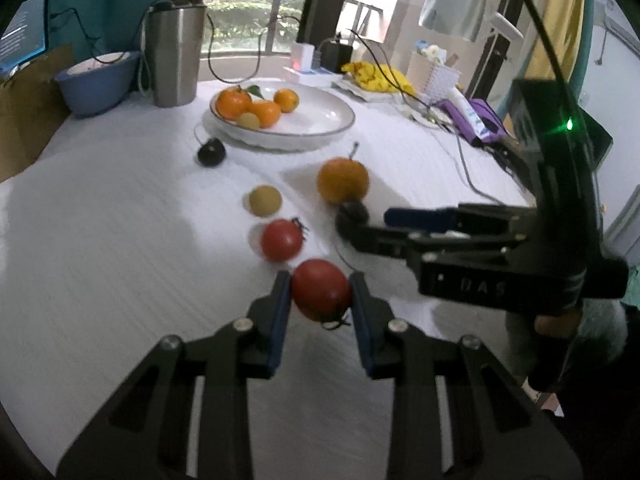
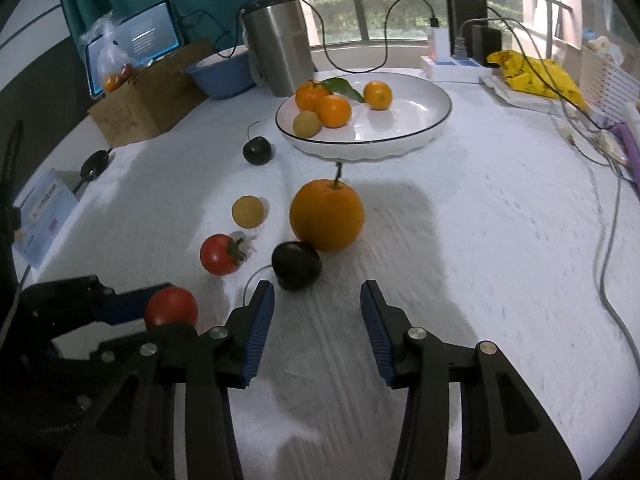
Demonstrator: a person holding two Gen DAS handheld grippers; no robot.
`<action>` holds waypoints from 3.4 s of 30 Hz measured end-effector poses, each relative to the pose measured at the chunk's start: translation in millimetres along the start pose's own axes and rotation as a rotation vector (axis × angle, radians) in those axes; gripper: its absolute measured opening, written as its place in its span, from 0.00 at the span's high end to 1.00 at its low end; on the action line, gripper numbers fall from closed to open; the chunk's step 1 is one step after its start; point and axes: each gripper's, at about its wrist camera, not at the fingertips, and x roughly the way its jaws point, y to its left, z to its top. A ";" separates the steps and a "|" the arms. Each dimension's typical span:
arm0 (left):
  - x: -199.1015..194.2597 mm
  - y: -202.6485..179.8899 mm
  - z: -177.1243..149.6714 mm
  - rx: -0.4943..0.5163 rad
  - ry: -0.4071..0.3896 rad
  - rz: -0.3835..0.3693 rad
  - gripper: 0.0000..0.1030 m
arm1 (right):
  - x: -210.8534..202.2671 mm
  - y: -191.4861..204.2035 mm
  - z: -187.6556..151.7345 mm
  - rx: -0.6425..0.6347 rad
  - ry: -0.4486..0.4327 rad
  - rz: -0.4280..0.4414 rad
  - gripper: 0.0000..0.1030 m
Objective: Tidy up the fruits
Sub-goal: 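Grasp a red tomato with the left tool while the right tool grasps a dark plum, then carry the tomato with the left tool while the right tool carries the plum over the plate, then open the left tool over the plate while the right tool releases the plum there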
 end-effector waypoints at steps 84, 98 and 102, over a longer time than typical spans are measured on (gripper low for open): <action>119.6 40.3 188.3 0.098 -0.062 0.060 0.71 | 40.3 -94.0 145.4 0.017 -0.116 -0.016 0.72; 163.9 67.9 215.4 0.023 -0.004 0.051 0.70 | 76.3 -104.7 156.0 0.031 -0.079 -0.044 0.72; 162.9 71.9 215.2 0.006 -0.005 0.050 0.66 | 81.3 -103.6 157.5 0.028 -0.076 -0.046 0.72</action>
